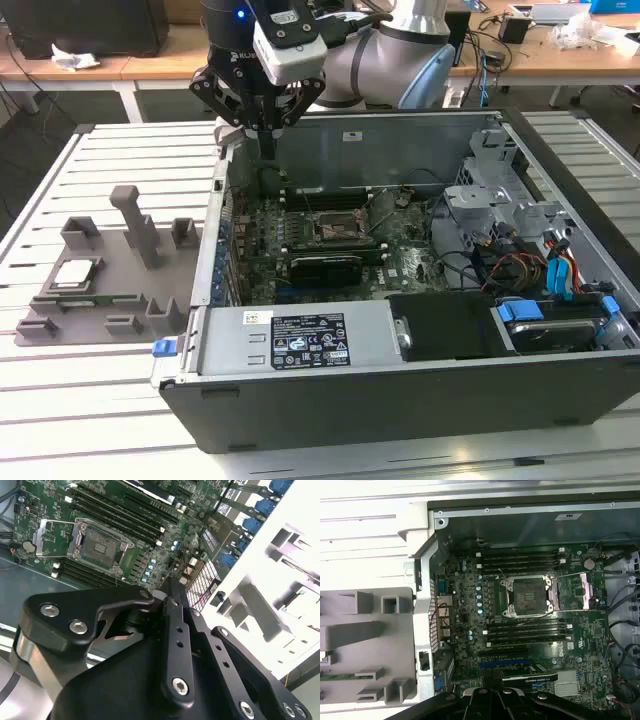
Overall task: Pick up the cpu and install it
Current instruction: 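Reach for the cpu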
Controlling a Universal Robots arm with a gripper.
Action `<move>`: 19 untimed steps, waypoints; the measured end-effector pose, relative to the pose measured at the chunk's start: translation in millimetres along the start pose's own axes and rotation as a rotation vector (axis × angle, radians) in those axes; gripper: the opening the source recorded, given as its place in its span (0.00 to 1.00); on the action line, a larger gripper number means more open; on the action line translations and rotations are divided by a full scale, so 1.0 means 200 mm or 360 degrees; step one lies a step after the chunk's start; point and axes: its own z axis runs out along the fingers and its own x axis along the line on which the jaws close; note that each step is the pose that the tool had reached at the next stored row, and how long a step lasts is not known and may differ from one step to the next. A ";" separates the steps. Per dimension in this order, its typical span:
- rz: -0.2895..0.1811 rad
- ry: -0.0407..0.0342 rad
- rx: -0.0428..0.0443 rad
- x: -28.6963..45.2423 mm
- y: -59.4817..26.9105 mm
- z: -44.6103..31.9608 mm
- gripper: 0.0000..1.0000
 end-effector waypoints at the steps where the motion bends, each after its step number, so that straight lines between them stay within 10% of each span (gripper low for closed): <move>1: 0.0000 0.0000 0.0000 0.000 0.000 0.000 0.11; 19: 0.0000 0.0000 0.0000 0.032 -0.002 -0.001 0.11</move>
